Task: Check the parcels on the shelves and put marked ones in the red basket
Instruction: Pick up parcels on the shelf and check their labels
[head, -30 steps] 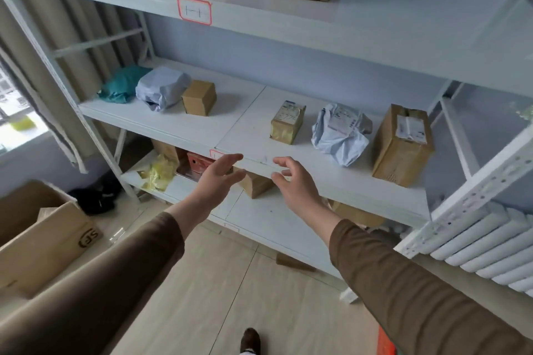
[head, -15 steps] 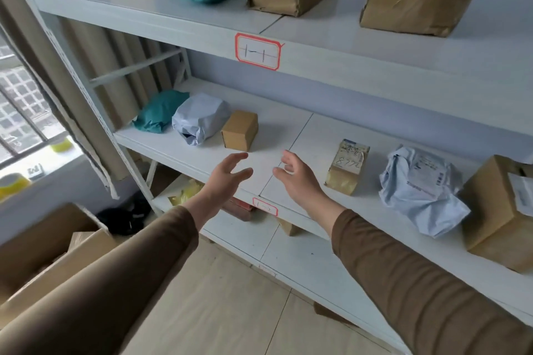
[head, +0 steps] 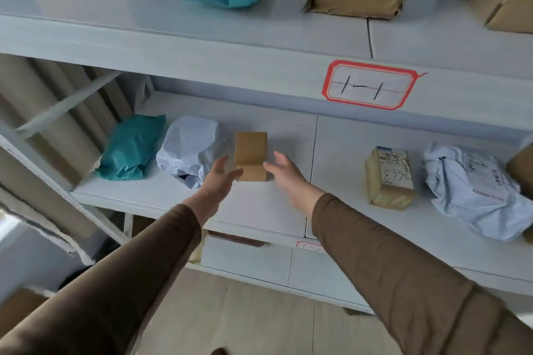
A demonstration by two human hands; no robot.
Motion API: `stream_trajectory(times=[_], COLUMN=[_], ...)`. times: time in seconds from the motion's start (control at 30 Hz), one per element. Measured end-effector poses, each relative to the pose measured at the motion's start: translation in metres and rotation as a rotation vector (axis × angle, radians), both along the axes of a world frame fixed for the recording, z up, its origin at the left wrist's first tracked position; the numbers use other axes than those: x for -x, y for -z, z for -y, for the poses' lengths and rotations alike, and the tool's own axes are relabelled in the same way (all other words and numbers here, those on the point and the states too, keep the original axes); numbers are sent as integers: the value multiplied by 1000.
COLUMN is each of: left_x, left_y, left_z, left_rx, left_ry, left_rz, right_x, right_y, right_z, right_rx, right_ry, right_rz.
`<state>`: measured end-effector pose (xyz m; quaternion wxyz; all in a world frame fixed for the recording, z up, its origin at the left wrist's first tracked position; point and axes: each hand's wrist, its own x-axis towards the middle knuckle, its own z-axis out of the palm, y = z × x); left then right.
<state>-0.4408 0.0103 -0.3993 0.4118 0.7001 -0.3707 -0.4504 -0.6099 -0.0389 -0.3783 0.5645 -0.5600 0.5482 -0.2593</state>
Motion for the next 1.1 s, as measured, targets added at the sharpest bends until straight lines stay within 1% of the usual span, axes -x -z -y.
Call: stream_trajectory(times=[0.2, 0.3, 0.4, 0.47, 0.53, 0.67, 0.8, 0.87, 0.93, 1.0, 1.1], left_x=[-31, -28, -22, -21, -18, -1, 22, 33, 42, 49, 65], left_y=[13, 20, 21, 20, 17, 2, -24, -39, -54, -65, -80], left_z=[57, 72, 72, 67, 55, 19, -28, -53, -77, -98, -132], left_rx=[-119, -153, -141, -109, -76, 7, 108, 153, 222, 308, 414], left_ry=[102, 142, 104, 89, 80, 78, 131, 166, 225, 316, 438], left_rz=[-101, -186, -202, -204, -249, -377, -469, -513, -549, -506, -316], right_x=[-34, -39, -38, -36, -32, -15, 15, 33, 55, 74, 101], right_y=[25, 29, 28, 28, 25, 12, -9, -22, -35, -44, -46], right_z=[27, 26, 19, 11, -1, -31, -80, -108, -136, -159, -198], right_rx=[-148, -221, -214, -167, -124, -109, -56, -61, -105, -198, -333], right_ry=[153, 163, 177, 250, 342, 479, 506, 510, 525, 548, 513], right_rz=[-35, -25, 23, 38, 60, 206, 292, 328, 444, 614, 818])
